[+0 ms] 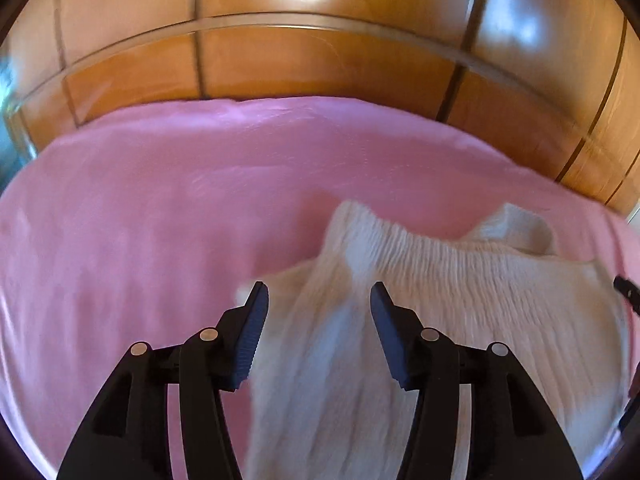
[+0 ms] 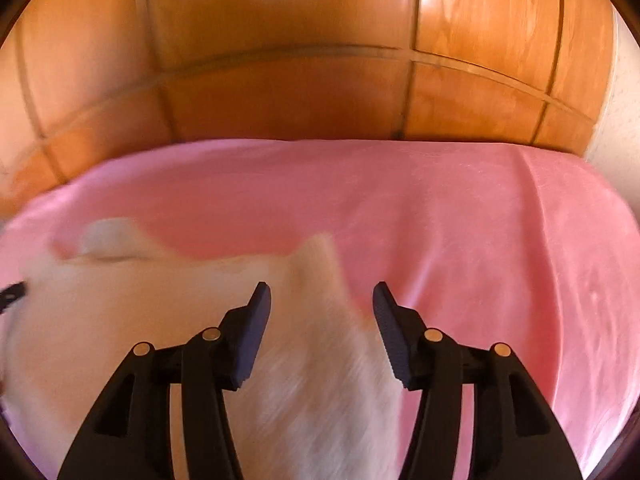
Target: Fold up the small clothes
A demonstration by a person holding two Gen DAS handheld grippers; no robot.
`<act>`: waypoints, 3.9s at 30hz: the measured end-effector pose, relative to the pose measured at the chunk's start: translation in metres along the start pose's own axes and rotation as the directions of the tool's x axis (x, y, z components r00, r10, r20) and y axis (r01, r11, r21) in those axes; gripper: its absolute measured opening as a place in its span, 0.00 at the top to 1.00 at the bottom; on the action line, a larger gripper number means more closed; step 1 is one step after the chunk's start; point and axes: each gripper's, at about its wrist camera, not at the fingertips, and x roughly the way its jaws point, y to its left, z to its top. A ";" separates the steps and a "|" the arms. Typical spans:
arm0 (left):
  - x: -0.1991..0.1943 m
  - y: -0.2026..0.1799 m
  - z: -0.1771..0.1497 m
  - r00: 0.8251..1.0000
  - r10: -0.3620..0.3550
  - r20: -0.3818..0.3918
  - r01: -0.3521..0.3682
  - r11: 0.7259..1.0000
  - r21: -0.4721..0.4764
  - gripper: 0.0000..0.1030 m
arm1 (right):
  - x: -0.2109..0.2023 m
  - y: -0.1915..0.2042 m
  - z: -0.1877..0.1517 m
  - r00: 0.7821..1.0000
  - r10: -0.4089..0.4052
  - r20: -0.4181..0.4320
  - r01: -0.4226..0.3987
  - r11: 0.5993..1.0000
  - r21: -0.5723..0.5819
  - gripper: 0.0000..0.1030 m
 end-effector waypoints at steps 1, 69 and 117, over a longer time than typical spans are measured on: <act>-0.006 0.006 -0.004 1.000 -0.012 0.003 0.012 1.000 -0.012 0.49 | -0.013 0.003 -0.009 0.999 0.043 -0.001 -0.043 0.999 0.000 0.49; -0.021 0.052 -0.024 0.973 -0.228 -0.049 0.221 0.969 -0.111 0.44 | -0.032 0.082 -0.114 0.975 0.211 -0.073 -0.214 0.976 -0.047 0.12; 0.004 -0.116 -0.064 0.995 -0.094 -0.042 0.100 0.979 0.180 0.50 | 0.064 -0.023 -0.024 0.996 -0.062 -0.065 0.066 0.996 0.061 0.93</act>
